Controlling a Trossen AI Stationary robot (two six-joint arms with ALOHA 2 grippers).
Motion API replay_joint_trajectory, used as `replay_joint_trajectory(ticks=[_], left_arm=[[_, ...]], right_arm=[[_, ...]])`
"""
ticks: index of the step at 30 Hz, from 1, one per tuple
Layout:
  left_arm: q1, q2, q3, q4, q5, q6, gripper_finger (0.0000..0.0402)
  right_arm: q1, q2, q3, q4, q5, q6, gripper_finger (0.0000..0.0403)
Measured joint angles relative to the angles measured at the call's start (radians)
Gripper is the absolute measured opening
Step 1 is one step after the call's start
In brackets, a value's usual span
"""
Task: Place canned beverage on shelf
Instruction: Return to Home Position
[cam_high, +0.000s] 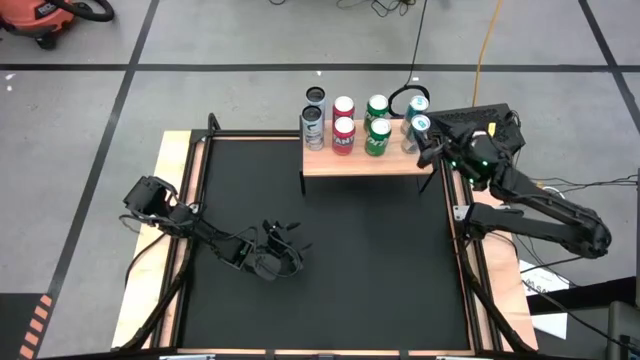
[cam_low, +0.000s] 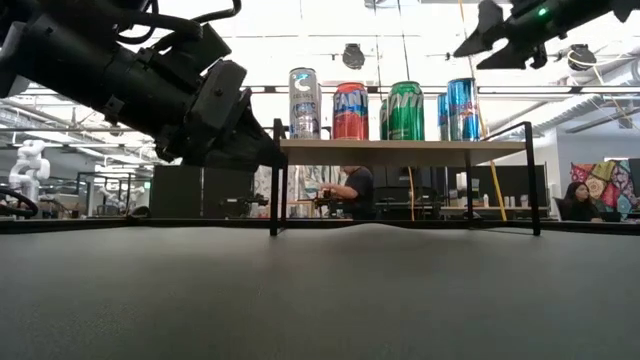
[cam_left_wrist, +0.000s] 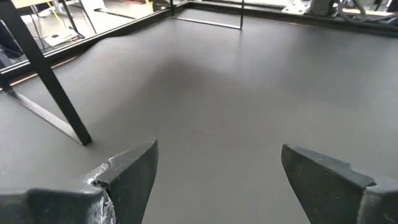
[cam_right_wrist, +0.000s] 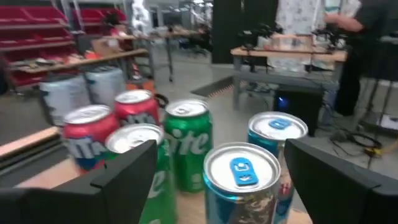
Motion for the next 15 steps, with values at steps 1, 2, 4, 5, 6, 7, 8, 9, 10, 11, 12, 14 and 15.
replay_joint_trajectory(ticks=[1,2,4,5,6,7,8,9,10,11,12,14,15], left_arm=[[0.001,0.0,0.0,0.007,0.0,0.001,0.0343],[0.004,0.0,0.0,0.008,0.0,0.001,0.0343],[0.01,0.0,0.0,0.008,-0.001,0.001,0.0343],[0.015,0.0,0.0,0.01,-0.001,0.0,0.0343],[0.02,0.0,0.0,0.015,-0.003,-0.001,0.0343],[0.023,0.0,0.0,0.027,-0.003,0.002,0.0343],[0.026,0.0,0.0,0.052,-0.003,0.025,0.0343],[0.027,0.0,0.0,0.09,-0.003,0.059,0.0343],[0.028,0.0,0.0,0.142,-0.003,0.103,0.0343],[0.026,-0.001,0.002,0.199,-0.003,0.159,0.0343],[0.021,-0.01,0.003,0.245,-0.001,0.223,0.0343],[0.01,-0.035,0.003,0.338,0.003,0.336,0.0343],[0.005,-0.05,0.005,0.381,0.003,0.382,0.0343]], right_arm=[[0.013,-0.017,0.0,-0.006,-0.007,-0.001,0.0338],[0.027,-0.033,0.0,-0.007,-0.029,-0.002,0.0337],[0.061,-0.057,0.0,-0.005,-0.093,-0.014,0.0337],[0.08,-0.064,0.0,-0.005,-0.131,-0.019,0.0337],[0.1,-0.069,0.001,-0.004,-0.166,-0.025,0.0337],[0.121,-0.069,0.001,-0.002,-0.2,-0.028,0.0337],[0.144,-0.068,0.001,-0.002,-0.23,-0.034,0.0336],[0.167,-0.065,0.001,-0.006,-0.261,-0.045,0.0333],[0.192,-0.058,0.001,-0.007,-0.294,-0.055,0.033],[0.221,-0.049,0.001,-0.005,-0.33,-0.061,0.0325],[0.251,-0.041,0.001,-0.004,-0.377,-0.062,0.0319],[0.314,-0.02,0.001,0.009,-0.441,-0.065,0.0303],[0.349,-0.011,0.001,0.017,-0.448,-0.064,0.0294]])
